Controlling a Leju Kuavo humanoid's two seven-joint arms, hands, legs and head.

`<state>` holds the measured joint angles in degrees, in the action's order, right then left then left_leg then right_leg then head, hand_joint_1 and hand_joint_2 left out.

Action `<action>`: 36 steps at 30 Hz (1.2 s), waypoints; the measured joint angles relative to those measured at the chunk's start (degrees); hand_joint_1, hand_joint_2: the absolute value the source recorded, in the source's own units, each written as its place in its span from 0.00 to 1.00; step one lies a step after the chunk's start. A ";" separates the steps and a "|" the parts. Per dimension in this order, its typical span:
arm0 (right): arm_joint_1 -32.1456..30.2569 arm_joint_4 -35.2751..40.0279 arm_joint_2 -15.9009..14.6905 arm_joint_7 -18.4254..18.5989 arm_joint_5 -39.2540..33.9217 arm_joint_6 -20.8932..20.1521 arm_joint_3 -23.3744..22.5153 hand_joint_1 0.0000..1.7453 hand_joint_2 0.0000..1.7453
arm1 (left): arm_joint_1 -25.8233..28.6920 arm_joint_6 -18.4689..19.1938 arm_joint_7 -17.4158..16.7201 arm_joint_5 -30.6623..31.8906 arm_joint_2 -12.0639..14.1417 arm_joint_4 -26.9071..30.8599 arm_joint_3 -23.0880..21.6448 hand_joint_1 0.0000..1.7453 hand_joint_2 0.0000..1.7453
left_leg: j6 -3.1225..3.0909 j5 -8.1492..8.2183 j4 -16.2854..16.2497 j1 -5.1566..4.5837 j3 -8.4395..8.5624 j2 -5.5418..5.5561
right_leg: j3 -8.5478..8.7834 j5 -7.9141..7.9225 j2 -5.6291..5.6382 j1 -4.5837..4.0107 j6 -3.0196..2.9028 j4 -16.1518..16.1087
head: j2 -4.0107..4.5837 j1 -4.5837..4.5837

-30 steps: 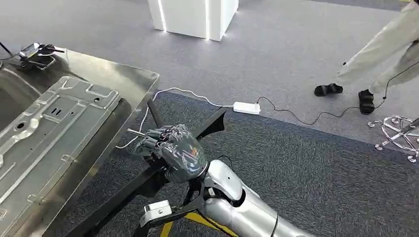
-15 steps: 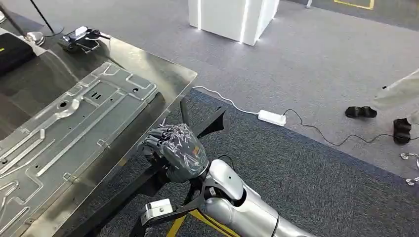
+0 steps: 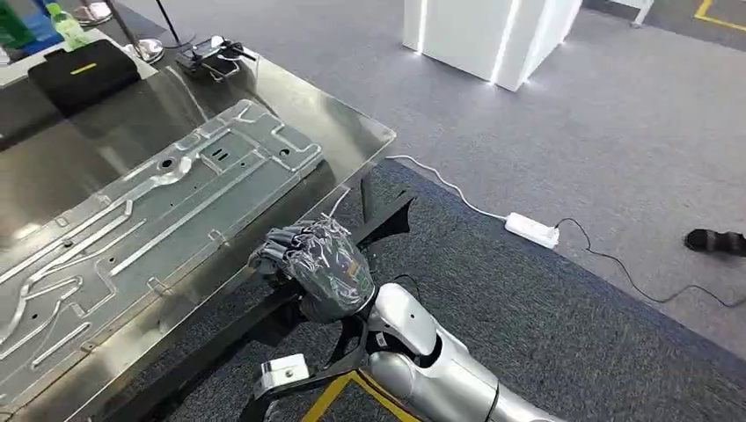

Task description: Take the parts from the cabinet and place them on the table.

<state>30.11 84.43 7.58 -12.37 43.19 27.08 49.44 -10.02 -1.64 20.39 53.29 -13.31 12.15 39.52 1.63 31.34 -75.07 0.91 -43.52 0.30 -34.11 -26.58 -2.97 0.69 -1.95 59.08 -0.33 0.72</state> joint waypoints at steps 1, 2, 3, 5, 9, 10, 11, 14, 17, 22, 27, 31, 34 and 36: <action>0.00 0.02 0.00 0.02 0.00 0.00 -0.07 1.00 1.00 | 0.10 0.00 -0.02 -0.07 0.07 0.00 0.02 0.00 1.00 | -0.09 -2.16 3.38 0.00 1.68 -0.13 | 0.18 -0.16 -0.60 0.00 0.10 0.00 | 0.00 0.00; 0.02 0.02 0.00 0.04 0.02 0.00 -0.11 1.00 1.00 | 0.08 0.00 -0.02 -0.22 0.11 0.00 0.02 0.00 1.00 | -0.30 -4.73 8.31 -0.04 4.32 -0.61 | 0.49 -0.36 -1.23 -0.01 0.25 0.00 | 0.00 0.00; 0.02 0.04 0.00 0.13 0.02 0.00 -0.13 1.00 1.00 | 0.02 0.00 0.00 -0.37 0.13 0.00 0.02 0.00 1.00 | -0.75 -7.32 14.27 -0.31 7.53 -2.78 | 1.00 -0.65 -1.86 -0.07 0.45 0.00 | 0.00 0.00; 0.05 0.17 -0.15 0.22 0.07 0.00 -0.22 1.00 1.00 | -0.22 0.04 0.02 -0.39 0.11 0.00 0.02 0.00 1.00 | -1.77 -6.97 17.15 -1.24 8.94 -4.90 | 1.31 -1.04 -2.86 -0.48 1.01 0.01 | 0.00 -0.02; 0.06 0.46 -0.15 0.39 0.11 0.02 -0.24 1.00 1.00 | 0.04 0.02 0.02 -0.46 0.20 0.00 0.02 0.00 1.00 | -3.04 -7.39 17.98 -0.46 9.22 -2.14 | 1.82 -1.70 -3.98 -0.37 2.37 -0.25 | 0.00 0.00; 0.07 0.52 -0.20 0.37 0.13 0.04 -0.26 1.00 1.00 | -0.03 0.02 0.04 -0.46 0.17 0.00 0.02 0.00 1.00 | -3.22 -7.49 18.14 -0.55 9.26 -1.48 | 1.51 -2.57 -0.73 -0.17 2.50 1.10 | 0.00 -0.02; 0.08 0.72 -0.24 0.37 0.13 0.15 -0.35 1.00 1.00 | -0.14 0.04 0.04 -0.48 0.17 0.00 0.02 0.00 1.00 | -3.50 -7.54 18.13 -0.50 9.22 -0.99 | -0.03 -4.50 1.33 0.02 2.49 4.27 | 0.00 -0.04; -0.49 0.66 -0.81 0.44 0.13 0.22 -0.72 1.00 1.00 | -0.25 0.04 0.11 -0.57 0.15 0.00 0.02 0.00 1.00 | -3.74 -7.45 18.00 -0.55 9.22 1.41 | -7.23 -9.10 2.86 0.06 2.84 17.17 | 0.00 -0.04; -0.87 0.66 -1.20 0.46 0.13 0.31 -1.05 1.00 1.00 | 0.00 -0.02 0.13 -0.90 0.15 0.00 0.02 0.00 1.00 | -3.58 -7.11 17.44 -0.46 9.30 4.07 | -5.85 -2.84 3.11 0.22 2.75 11.09 | 0.00 -0.04; -1.66 0.87 -1.92 0.46 0.17 0.83 -1.99 1.00 1.00 | 0.38 -0.22 0.48 -1.46 0.17 0.00 0.09 0.00 1.00 | -1.97 -6.36 16.42 -0.20 8.44 7.17 | -1.70 0.57 6.50 0.29 2.30 1.18 | 0.00 -0.04; -1.98 1.29 -2.16 0.37 0.81 1.20 -2.65 1.00 1.00 | 0.69 -0.48 0.59 -1.68 0.44 0.00 0.15 0.00 1.00 | -0.59 -2.26 9.25 -0.27 5.05 1.08 | -0.46 0.74 3.16 0.42 0.60 -0.05 | 0.00 0.04; -3.10 1.29 -3.06 0.46 1.73 1.36 -3.26 1.00 1.00 | 0.95 -0.79 0.70 -1.73 0.52 0.00 0.20 0.00 1.00 | -0.05 -0.83 1.03 0.10 0.47 -0.01 | -0.11 0.13 0.04 0.30 0.57 0.01 | 0.00 0.07; -3.24 1.51 -3.67 0.68 2.62 1.36 -4.13 1.00 1.00 | 0.95 -1.03 0.81 -1.77 0.66 0.00 0.22 0.00 1.00 | -0.75 -7.89 15.42 -0.11 7.89 -3.47 | 0.98 -0.60 -1.86 0.20 1.19 0.03 | 0.00 0.07; -3.18 1.81 -4.15 1.16 3.58 1.31 -4.76 1.00 1.00 | 0.67 -1.03 0.98 -1.92 0.64 0.00 0.22 0.00 1.00 | -1.60 -7.13 16.93 -0.91 8.52 -4.60 | 1.21 -0.88 -2.76 -0.19 1.78 -0.07 | 0.00 0.06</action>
<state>26.93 86.25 3.43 -11.21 46.77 28.39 44.68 -9.35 -2.67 21.37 51.36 -12.68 12.15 39.74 0.03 24.21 -58.15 0.00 -35.00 -4.31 -32.90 -27.47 -5.73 0.49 -0.17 59.01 -0.33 0.79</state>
